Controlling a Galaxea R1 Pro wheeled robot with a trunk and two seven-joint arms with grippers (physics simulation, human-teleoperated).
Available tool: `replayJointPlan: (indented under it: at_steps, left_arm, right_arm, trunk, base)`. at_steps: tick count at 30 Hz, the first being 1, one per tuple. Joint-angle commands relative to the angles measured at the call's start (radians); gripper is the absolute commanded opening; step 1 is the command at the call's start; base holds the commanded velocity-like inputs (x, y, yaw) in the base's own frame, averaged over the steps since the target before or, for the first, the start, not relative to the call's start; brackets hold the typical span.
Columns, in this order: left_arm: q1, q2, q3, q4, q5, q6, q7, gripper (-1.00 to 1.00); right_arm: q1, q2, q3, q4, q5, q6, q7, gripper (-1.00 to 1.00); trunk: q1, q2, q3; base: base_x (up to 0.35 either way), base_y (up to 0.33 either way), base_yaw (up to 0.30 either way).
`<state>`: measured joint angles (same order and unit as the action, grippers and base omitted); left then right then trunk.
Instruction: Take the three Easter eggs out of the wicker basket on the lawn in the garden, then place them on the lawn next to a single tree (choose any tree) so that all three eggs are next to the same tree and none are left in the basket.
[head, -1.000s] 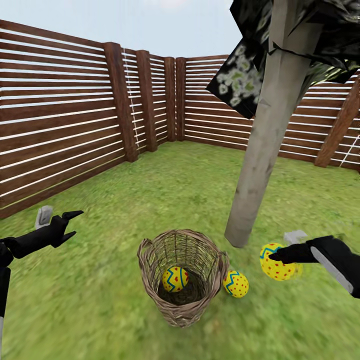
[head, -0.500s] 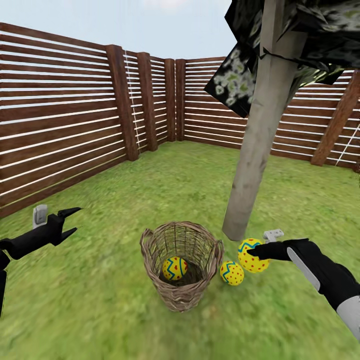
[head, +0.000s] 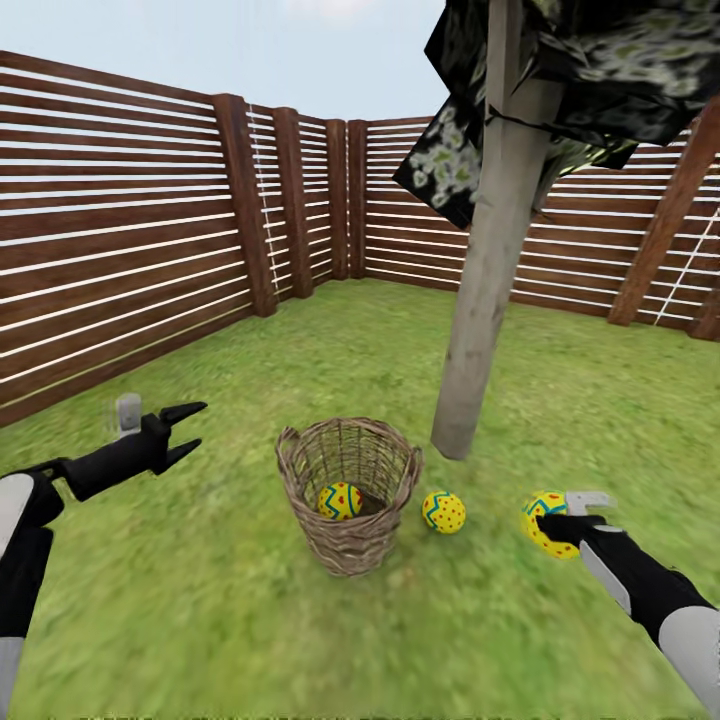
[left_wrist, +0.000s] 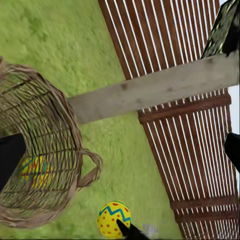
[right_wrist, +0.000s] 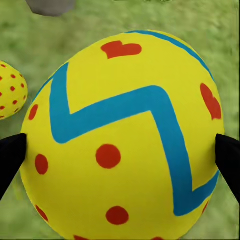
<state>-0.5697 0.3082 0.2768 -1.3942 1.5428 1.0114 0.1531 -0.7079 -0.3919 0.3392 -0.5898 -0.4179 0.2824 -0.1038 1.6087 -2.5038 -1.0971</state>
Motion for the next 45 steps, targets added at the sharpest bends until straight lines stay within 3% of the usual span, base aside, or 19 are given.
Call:
replayJointPlan:
  at_steps: [1,3,6,11,16,17,19,20,22,25,26,27,28,30,35,38,42,45]
  left_arm:
    - [-0.001,-0.002,-0.022,-0.001,0.010,0.004,-0.002,1.00]
    - [-0.001,-0.003,-0.053,-0.002,0.011,0.004,-0.025,1.00]
    - [-0.001,-0.003,-0.064,-0.002,0.011,0.004,-0.060,1.00]
    - [-0.001,-0.004,-0.073,-0.002,0.011,0.004,-0.064,1.00]
    - [0.000,-0.005,-0.073,0.006,0.010,0.002,-0.066,1.00]
    - [0.000,-0.008,-0.073,0.008,0.010,0.002,-0.066,1.00]
    - [0.001,-0.011,-0.073,0.008,0.013,0.004,-0.066,1.00]
    - [0.001,-0.011,-0.073,0.009,0.024,0.005,-0.066,1.00]
    - [0.008,-0.011,-0.074,0.007,0.046,0.005,-0.066,1.00]
    - [0.015,-0.011,-0.074,0.004,0.056,0.006,-0.066,1.00]
    - [0.016,-0.012,-0.074,0.002,0.071,0.006,-0.065,1.00]
    - [0.016,-0.017,-0.079,0.002,0.122,0.002,-0.058,1.00]
    - [0.014,-0.017,-0.094,-0.001,0.132,0.002,-0.056,1.00]
    - [0.009,-0.015,-0.115,-0.005,0.139,0.003,-0.055,1.00]
    - [0.008,-0.008,-0.122,-0.009,0.141,0.005,-0.055,1.00]
    - [0.008,-0.006,-0.121,-0.009,0.142,0.006,-0.055,1.00]
    - [0.008,-0.004,-0.115,-0.011,0.145,0.007,-0.056,1.00]
    - [0.008,-0.002,-0.115,-0.010,0.176,0.007,-0.056,1.00]
  right_arm:
    - [-0.001,0.000,0.009,0.019,-0.010,-0.028,-0.010,-1.00]
    - [-0.001,0.003,0.008,0.032,0.013,-0.045,-0.015,-1.00]
    - [-0.001,0.020,0.005,0.038,0.054,-0.050,-0.034,-1.00]
    - [-0.001,0.024,0.004,0.043,0.059,-0.054,-0.040,-1.00]
    - [-0.001,0.037,0.006,0.076,0.057,-0.113,-0.049,-1.00]
    - [-0.001,0.055,0.006,0.104,0.058,-0.131,-0.050,-1.00]
    - [-0.001,0.108,0.008,0.216,0.085,-0.235,-0.051,-1.00]
    - [-0.003,0.156,0.007,0.302,0.147,-0.320,-0.051,-1.00]
    - [-0.004,0.182,0.003,0.347,0.210,-0.365,-0.051,-1.00]
    - [-0.006,0.186,0.001,0.350,0.221,-0.365,-0.052,-1.00]
    - [-0.014,0.184,0.000,0.351,0.218,-0.361,-0.052,-1.00]
    - [-0.041,0.182,-0.002,0.360,0.213,-0.324,-0.053,-1.00]
    - [-0.058,0.182,-0.002,0.360,0.212,-0.261,-0.053,-1.00]
    - [-0.093,0.183,-0.004,0.363,0.211,-0.170,-0.052,-1.00]
    - [-0.188,0.194,-0.005,0.432,0.211,-0.070,-0.077,-1.00]
    - [-0.194,0.196,-0.004,0.454,0.215,-0.088,-0.079,-1.00]
    - [-0.194,0.197,-0.003,0.459,0.215,-0.174,-0.079,-1.00]
    - [-0.192,0.197,-0.002,0.460,0.214,-0.241,-0.079,-1.00]
  trunk:
    - [-0.001,0.000,-0.001]
    - [-0.001,0.000,-0.001]
    - [-0.001,0.000,-0.001]
    - [-0.001,0.000,-0.001]
    - [-0.001,0.000,-0.001]
    - [-0.001,0.000,-0.001]
    - [-0.001,0.000,-0.001]
    - [-0.001,0.000,-0.001]
    - [-0.001,0.000,-0.001]
    - [-0.001,0.000,-0.001]
    - [0.000,-0.001,-0.005]
    - [0.000,-0.001,-0.008]
    - [0.001,-0.001,-0.012]
    - [0.002,-0.002,-0.020]
    - [0.004,-0.003,-0.039]
    - [0.005,-0.004,-0.051]
    - [0.007,-0.004,-0.066]
    - [0.008,-0.005,-0.078]
  base:
    - [-0.092,-0.322,0.020]
    - [-0.029,-0.333,0.192]
    - [-0.005,-0.342,0.274]
    - [0.000,-0.345,0.290]
    - [0.000,-0.313,0.291]
    - [0.000,-0.081,0.291]
    - [0.000,-0.025,0.291]
    - [0.000,-0.006,0.189]
    - [0.000,-0.002,0.055]
    - [0.000,0.000,0.009]
    - [0.000,0.000,0.001]
    - [0.000,0.000,0.000]
    - [0.000,0.000,0.000]
    - [-0.034,-0.023,0.000]
    - [-0.021,-0.014,0.000]
    - [0.027,0.000,0.000]
    - [0.055,0.000,0.000]
    - [0.003,0.000,0.000]
